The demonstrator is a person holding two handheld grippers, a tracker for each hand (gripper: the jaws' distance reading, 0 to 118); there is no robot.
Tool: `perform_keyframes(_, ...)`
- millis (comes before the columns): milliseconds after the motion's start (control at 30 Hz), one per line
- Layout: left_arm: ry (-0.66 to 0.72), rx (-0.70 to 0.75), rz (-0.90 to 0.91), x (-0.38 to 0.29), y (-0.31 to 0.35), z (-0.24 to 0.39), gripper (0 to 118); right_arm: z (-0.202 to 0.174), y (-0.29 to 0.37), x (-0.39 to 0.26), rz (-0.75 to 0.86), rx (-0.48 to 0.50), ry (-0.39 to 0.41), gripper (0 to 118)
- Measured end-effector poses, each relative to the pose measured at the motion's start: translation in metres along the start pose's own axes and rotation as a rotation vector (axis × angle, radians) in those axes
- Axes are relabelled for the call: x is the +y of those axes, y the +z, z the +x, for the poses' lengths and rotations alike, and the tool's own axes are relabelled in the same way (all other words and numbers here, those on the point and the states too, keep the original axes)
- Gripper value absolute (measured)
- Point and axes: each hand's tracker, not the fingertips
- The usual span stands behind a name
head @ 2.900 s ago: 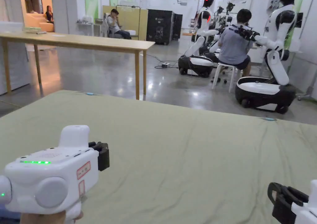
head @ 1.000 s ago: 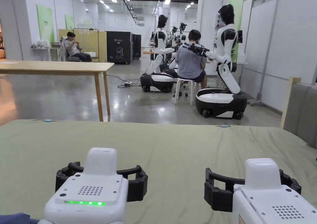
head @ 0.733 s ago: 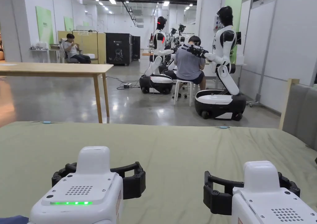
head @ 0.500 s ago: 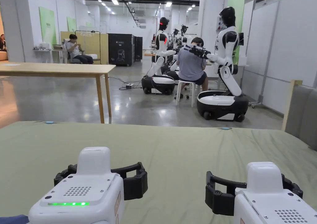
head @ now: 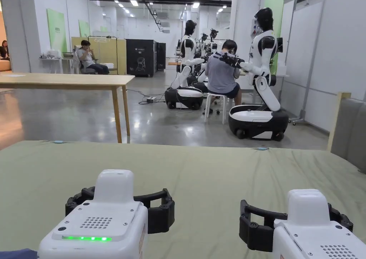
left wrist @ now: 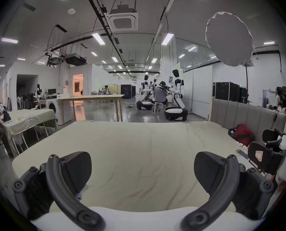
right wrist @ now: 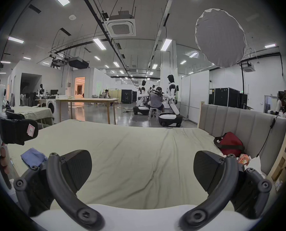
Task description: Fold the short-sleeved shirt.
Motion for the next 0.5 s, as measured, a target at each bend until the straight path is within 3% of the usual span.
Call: perform_keyframes(500, -0.059, 0.05, 0.001, -0.0083, -0.0037, 0.0036, 118, -0.0027, 0.0024, 0.0034, 0.014, 0.009, 0.008, 118)
